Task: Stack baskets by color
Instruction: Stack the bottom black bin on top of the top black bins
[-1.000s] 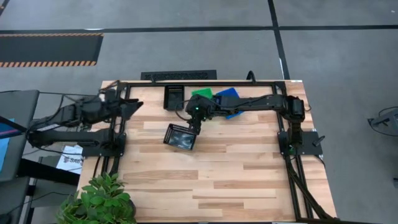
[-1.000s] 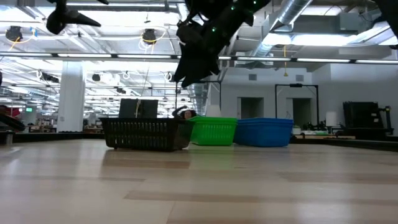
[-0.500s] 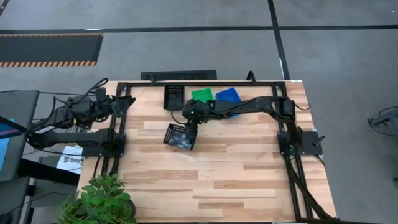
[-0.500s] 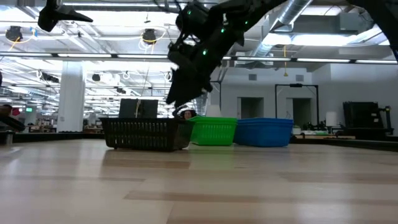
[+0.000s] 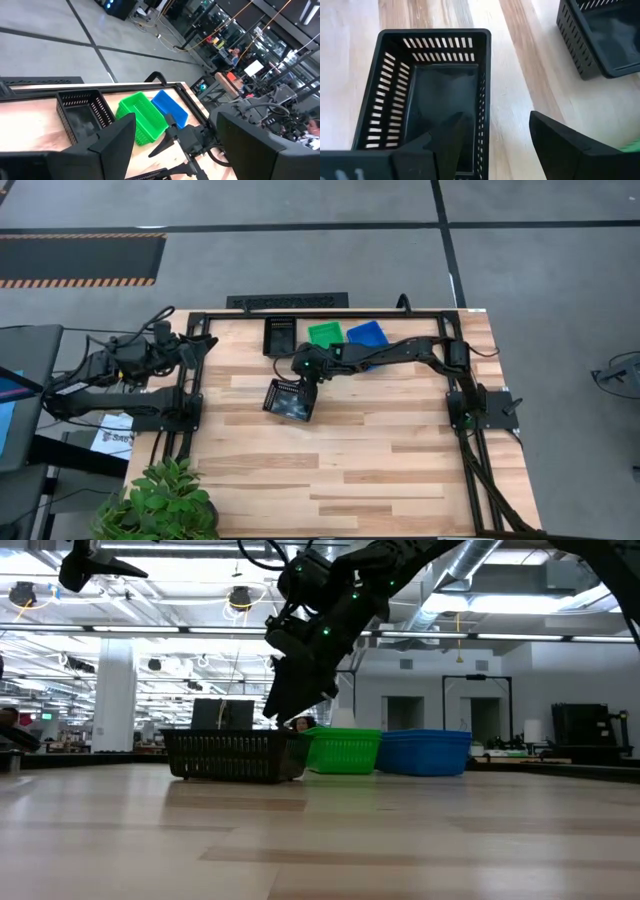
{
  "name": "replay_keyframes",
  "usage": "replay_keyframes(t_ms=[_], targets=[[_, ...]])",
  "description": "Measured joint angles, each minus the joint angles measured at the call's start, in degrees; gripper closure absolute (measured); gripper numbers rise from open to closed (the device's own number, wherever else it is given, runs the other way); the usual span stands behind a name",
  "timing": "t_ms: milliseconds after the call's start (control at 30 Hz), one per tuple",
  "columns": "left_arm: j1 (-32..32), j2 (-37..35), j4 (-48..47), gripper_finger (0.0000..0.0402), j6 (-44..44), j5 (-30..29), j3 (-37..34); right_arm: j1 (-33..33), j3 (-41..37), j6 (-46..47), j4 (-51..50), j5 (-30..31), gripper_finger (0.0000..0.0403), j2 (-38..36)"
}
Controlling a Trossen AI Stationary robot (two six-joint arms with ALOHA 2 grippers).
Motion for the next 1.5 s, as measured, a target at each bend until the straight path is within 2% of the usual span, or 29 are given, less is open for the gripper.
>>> replay_keyframes(t_ms=[533,667,833,967,1267,1500], targets=[[0.00,0.02,-0.23,0.0136,-0.02,-0.08,0.00,2.03,-0.03,-0.02,-1.77,-0.22,0.0162,4.63],[0.00,0.02,-0.37,0.0136,-0.02,-0.80,0.00,2.03,-0.02,0.00,-2.58,-0.24,0.0208,4.63],[0.00,0.02,-0.70,0.0136,-0.02,-0.82,0.00,2.03,-0.02,-0.04,-3.73,-0.36,0.0304,4.63],[0.00,0.02,-0.70,0.0136,-0.02,-1.10,0.00,1.90,-0.02,0.21,-4.02,-2.71,0.0382,4.61],[0.00,0.02,-0.72,0.0136,-0.02,-1.14,0.00,-0.07,0.27,6.61,-3.51,-7.70,0.0394,4.02],[0.00,0.01,-0.73,0.0136,-0.02,-1.13,0.00,-3.53,4.79,13.63,-4.21,-10.23,0.0397,0.81]])
